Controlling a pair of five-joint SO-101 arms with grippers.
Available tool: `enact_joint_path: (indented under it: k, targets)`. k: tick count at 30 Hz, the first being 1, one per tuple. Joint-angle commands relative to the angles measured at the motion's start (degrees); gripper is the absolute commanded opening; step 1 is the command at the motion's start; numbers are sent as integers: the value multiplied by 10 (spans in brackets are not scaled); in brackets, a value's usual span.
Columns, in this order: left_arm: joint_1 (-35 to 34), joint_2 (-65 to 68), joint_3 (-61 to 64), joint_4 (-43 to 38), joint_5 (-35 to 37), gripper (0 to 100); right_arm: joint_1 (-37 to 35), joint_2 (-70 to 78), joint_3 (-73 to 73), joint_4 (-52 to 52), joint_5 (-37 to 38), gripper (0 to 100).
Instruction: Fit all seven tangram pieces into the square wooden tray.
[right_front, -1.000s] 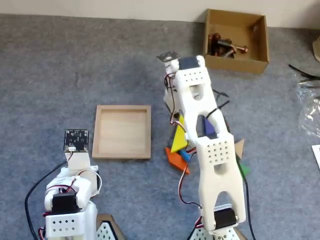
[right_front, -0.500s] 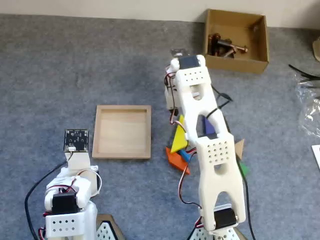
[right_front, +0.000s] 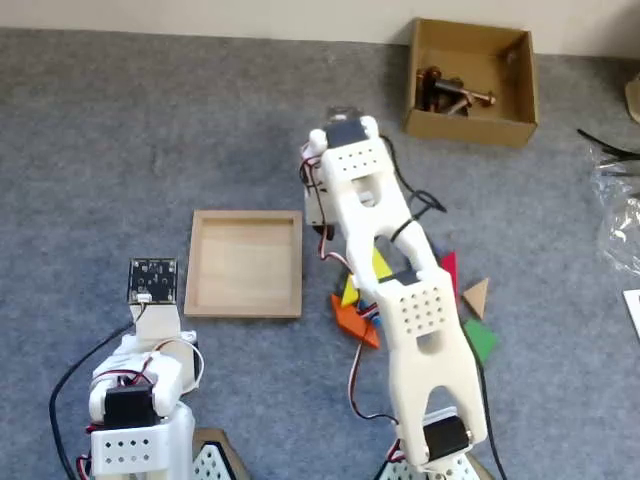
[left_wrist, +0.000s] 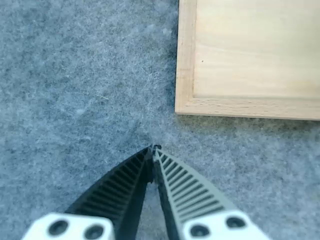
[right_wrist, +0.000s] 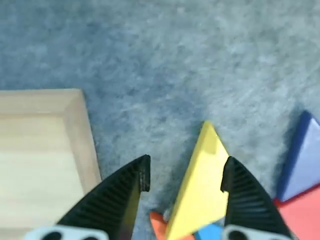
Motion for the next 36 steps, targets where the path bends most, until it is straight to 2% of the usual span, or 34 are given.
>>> enact_joint_path:
  k: [1, 4, 9, 18, 22, 27, 36]
  targets:
    - [-5, 4, 12, 4, 2, 5, -8, -135, 68, 12, -5, 224]
    - [-5, 4, 12, 4, 2, 5, -12, -196, 151, 9, -3, 224]
    - [-5, 4, 12, 4, 2, 5, -6, -199, 234, -21, -1, 224]
    - [-5, 4, 12, 4, 2, 5, 17, -181, 224, -4, 24, 224]
    - [-5, 4, 12, 4, 2, 5, 21, -180, 226, -9, -66, 222]
    - [-5, 4, 12, 4, 2, 5, 29, -178, 254, -53, -131, 222]
    - [-5, 4, 12, 4, 2, 5, 39, -178, 316, -112, -196, 224]
